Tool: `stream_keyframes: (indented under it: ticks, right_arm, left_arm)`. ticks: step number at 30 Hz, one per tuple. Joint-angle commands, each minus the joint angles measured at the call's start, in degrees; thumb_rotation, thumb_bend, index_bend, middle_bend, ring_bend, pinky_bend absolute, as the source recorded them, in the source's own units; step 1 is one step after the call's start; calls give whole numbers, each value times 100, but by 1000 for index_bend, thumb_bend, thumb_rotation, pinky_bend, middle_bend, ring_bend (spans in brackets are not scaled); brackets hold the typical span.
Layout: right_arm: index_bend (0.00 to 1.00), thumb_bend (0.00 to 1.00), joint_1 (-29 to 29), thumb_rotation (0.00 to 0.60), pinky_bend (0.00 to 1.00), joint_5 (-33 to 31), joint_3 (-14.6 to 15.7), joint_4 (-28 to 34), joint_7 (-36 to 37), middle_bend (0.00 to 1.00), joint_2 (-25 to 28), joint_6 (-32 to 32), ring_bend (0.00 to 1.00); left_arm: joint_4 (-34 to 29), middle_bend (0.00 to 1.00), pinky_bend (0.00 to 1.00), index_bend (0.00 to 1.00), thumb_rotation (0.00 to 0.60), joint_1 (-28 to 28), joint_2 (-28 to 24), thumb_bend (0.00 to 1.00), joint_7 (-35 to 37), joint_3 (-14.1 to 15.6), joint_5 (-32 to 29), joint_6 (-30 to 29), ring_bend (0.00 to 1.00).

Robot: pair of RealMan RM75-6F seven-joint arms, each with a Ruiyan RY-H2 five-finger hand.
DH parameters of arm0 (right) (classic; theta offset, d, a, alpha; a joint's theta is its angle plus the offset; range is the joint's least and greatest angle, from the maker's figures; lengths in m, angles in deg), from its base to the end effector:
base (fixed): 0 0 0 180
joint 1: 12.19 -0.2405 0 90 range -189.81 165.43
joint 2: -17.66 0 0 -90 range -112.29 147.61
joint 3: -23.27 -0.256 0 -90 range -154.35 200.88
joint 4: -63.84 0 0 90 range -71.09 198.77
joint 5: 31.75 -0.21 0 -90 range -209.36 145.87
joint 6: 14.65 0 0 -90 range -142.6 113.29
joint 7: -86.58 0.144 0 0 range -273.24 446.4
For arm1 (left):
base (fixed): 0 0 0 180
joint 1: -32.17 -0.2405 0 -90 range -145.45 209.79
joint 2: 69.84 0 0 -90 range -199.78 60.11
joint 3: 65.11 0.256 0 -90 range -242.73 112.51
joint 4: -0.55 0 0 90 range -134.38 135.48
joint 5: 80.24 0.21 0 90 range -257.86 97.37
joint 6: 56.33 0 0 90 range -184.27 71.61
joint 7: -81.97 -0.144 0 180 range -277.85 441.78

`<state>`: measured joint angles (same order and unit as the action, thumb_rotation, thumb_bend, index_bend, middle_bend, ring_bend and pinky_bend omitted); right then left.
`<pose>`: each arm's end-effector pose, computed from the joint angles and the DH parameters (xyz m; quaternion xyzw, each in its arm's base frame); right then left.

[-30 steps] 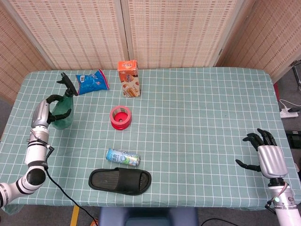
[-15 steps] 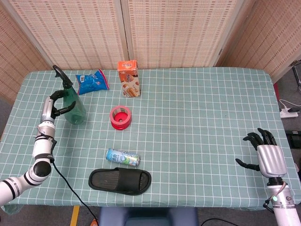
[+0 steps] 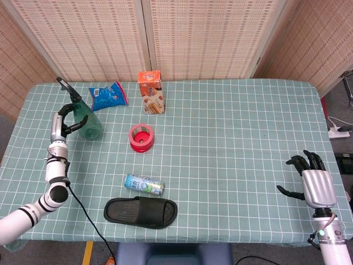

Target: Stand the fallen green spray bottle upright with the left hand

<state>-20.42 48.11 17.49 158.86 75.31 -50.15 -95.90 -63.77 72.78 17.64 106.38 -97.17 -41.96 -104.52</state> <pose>-0.2970 -0.2075 0.1372 0.5985 -0.3782 0.3585 0.6085 -0.2386 0.4461 0.0936 -0.2544 -0.6648 -0.5741 0.4047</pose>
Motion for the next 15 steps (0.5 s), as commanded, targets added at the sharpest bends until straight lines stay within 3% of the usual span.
stream_keyframes:
  ticks: [1, 15]
  right_arm:
    - [349, 0, 4, 600, 115, -11, -4, 10, -35, 252, -8, -12, 88]
    - [352, 0, 18, 600, 115, -80, -30, 48, -209, 253, -50, -53, 88]
  left_arm:
    - [392, 236, 63, 710, 600, 82, 244, 287, 181, -24, 112, 172, 123]
    - [896, 199, 73, 696, 600, 79, 442, 288, 341, -47, 244, 528, 118]
